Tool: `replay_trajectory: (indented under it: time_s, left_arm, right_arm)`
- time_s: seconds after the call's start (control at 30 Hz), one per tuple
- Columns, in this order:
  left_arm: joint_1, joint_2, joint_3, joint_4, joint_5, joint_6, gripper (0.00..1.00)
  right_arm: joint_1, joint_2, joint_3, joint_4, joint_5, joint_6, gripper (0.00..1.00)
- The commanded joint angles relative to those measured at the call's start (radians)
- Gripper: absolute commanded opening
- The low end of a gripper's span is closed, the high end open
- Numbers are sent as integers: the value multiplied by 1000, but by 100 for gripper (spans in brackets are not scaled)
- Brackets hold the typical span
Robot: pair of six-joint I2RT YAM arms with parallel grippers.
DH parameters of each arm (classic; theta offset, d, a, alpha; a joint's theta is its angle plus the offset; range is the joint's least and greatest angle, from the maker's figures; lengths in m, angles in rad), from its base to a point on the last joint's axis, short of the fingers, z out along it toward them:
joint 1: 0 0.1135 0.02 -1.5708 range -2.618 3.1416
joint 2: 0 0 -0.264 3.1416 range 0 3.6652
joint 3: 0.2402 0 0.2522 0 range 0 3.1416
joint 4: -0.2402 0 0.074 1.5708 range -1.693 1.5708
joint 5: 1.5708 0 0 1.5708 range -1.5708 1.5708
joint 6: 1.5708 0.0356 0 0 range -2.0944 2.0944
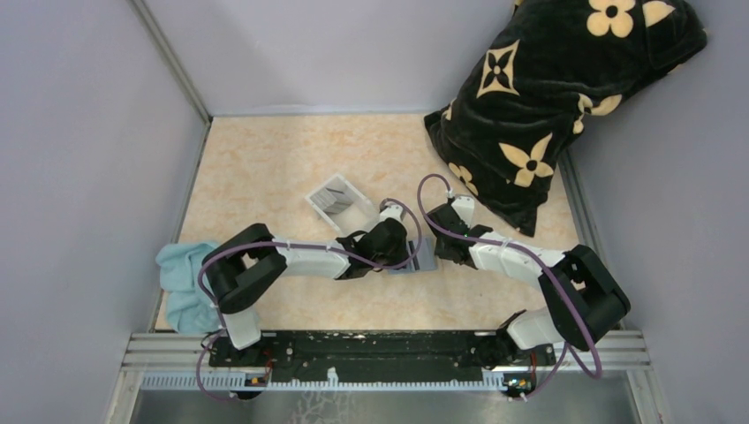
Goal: Put the credit cards into the card holder
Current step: Insert the credit card into the card holder.
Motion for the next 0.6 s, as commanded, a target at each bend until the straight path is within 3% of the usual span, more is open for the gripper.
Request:
replay_trajectory:
  time_s: [0.0,0.57]
  left_arm:
    - [-16,40,28,-14,13,35,0]
    - [-22,73,71,57,8,28,4]
  right_arm:
    - [9,3,1,19,-8,3,0]
    - [13,14,-5,29,-15,4,0]
